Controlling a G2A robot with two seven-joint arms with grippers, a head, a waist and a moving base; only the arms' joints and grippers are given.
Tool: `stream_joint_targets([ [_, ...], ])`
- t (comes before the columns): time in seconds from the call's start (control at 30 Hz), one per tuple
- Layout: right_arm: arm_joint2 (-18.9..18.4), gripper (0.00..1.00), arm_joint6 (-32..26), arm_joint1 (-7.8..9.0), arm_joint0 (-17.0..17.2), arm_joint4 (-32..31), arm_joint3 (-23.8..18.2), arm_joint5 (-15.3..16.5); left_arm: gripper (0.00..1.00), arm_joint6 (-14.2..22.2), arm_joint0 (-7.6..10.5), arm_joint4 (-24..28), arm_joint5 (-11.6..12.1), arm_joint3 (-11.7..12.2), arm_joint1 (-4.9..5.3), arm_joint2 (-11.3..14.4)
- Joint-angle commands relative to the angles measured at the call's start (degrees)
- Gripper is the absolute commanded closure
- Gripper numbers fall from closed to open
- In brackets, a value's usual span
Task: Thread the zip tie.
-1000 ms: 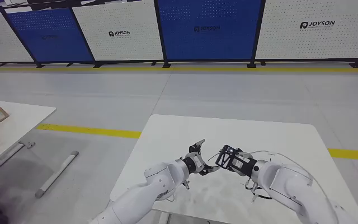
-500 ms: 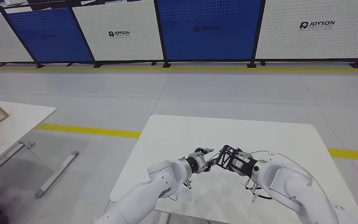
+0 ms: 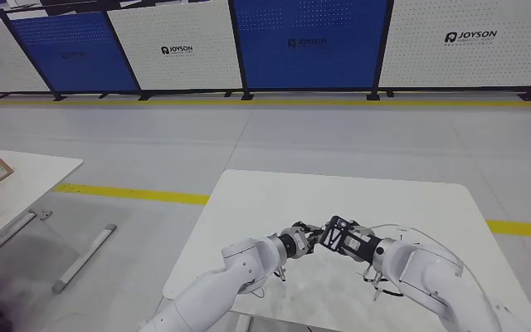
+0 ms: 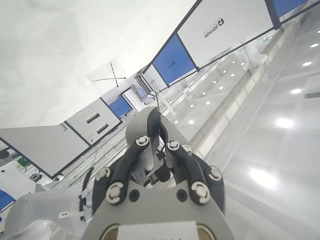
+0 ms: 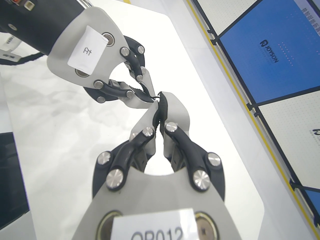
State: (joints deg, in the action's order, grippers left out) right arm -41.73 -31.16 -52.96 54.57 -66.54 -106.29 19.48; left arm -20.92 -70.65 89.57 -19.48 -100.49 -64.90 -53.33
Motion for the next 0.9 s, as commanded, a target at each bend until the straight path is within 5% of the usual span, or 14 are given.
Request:
stream_joint_targets([
  [0.0,-0.74,0.23,0.20,0.00,0.38,0.48,0.07,-0.08,1.00,0.16,-0.07,-0.55,0.00,-0.12,0.21,0.12],
  [0.03,-1.27,0.00,0.37,0.03,0.74,0.78,0.05,-0.31,1.00,0.17,-0.11,-0.85,0.00,-0.18,0.31,0.10],
  [0.2,-6.32,0.00,3.20,1.08,5.28,2.69,-0.48,-1.58,1.00,0.42,-1.09,-8.65,2.77,-0.88,0.70,-0.65],
  [0.43,-14.84,0.00,4.88,3.16,12.56,17.84,0.91,0.00,1.00,2.39,-3.86,-29.36,9.22,-2.93,1.28,0.58],
  [0.53,-14.31,0.00,0.33,3.43,11.22,26.24,2.38,0.00,1.00,1.94,-4.96,-39.06,11.04,-3.46,1.59,1.19],
  [0.67,-10.07,0.00,-7.15,3.35,5.25,39.68,4.81,0.00,1.00,1.92,-6.59,-49.90,12.98,-3.14,1.85,1.99],
  [0.73,-8.10,0.00,-9.27,3.25,2.64,42.53,6.06,0.00,1.00,2.14,-6.91,-50.59,13.11,-3.01,1.85,1.98],
  [0.87,-8.10,0.00,-9.27,3.25,2.64,42.53,6.06,0.00,1.00,2.14,-6.91,-50.59,13.11,-3.01,1.85,1.98],
])
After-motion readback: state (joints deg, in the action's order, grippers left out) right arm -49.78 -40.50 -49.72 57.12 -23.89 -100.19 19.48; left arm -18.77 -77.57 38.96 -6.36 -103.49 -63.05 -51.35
